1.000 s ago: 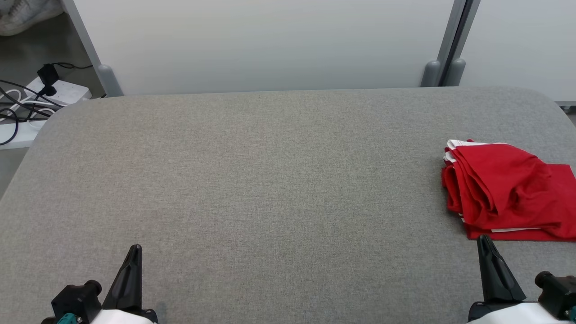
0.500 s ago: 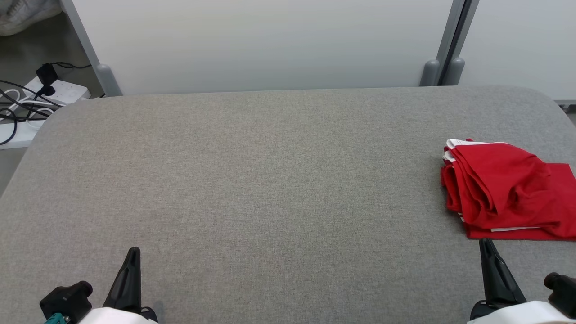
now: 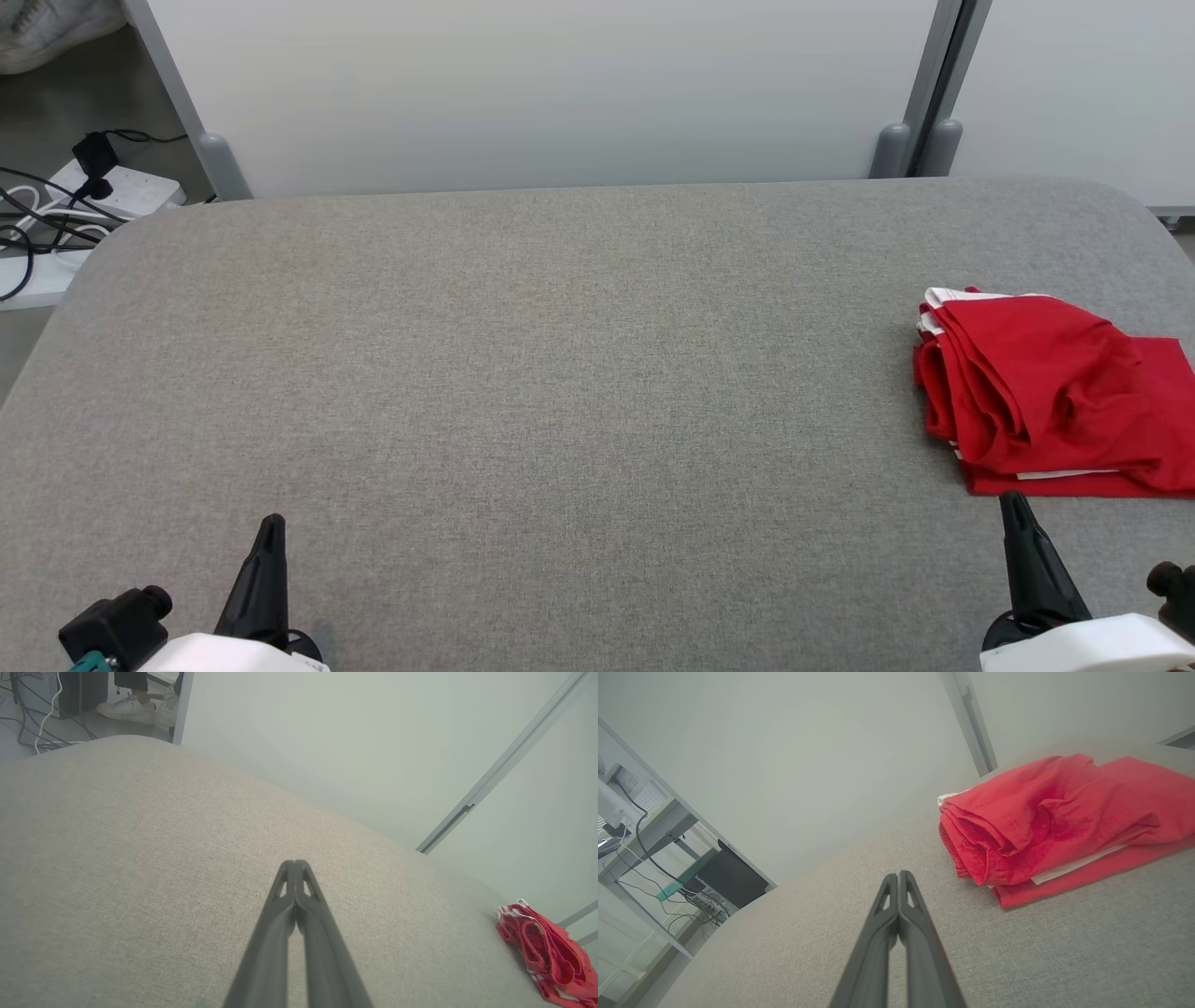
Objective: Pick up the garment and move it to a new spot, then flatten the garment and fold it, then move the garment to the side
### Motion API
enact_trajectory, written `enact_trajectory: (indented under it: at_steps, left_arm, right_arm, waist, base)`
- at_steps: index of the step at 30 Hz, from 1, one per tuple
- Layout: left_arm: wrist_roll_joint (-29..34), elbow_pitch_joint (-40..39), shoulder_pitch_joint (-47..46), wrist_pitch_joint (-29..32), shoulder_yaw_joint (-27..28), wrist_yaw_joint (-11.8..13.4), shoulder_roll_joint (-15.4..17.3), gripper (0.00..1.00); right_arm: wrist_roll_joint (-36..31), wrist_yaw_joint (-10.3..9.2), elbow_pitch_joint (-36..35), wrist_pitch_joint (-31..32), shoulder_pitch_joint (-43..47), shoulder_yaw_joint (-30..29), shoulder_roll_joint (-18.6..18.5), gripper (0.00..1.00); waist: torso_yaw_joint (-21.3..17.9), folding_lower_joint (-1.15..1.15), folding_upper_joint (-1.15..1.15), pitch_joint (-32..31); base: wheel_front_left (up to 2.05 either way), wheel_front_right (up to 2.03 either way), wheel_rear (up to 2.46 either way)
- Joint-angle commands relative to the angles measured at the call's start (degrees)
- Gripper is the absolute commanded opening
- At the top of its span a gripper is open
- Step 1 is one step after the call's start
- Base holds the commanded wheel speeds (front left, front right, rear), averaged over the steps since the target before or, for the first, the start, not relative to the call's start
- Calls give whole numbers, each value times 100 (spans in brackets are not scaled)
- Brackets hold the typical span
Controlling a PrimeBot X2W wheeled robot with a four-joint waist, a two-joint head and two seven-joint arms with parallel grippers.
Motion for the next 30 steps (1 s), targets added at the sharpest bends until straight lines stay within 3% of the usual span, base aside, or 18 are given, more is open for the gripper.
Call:
enact_trajectory:
  at_steps: [1,30]
  left_arm:
    - [-183,-105,-341,44,120,-87,42,0]
    - [-1919,51,-563,453,326,-252,-130,0]
  right_arm:
    - [202,0,-95,43,-258,-12,-99,0]
    - [2075,1,169,391,-497,-103,-134,0]
  waist:
    - [-1,-1,0,0]
    - [-29,-1,0,8]
  base:
    - [0,0,0]
    - [0,0,0]
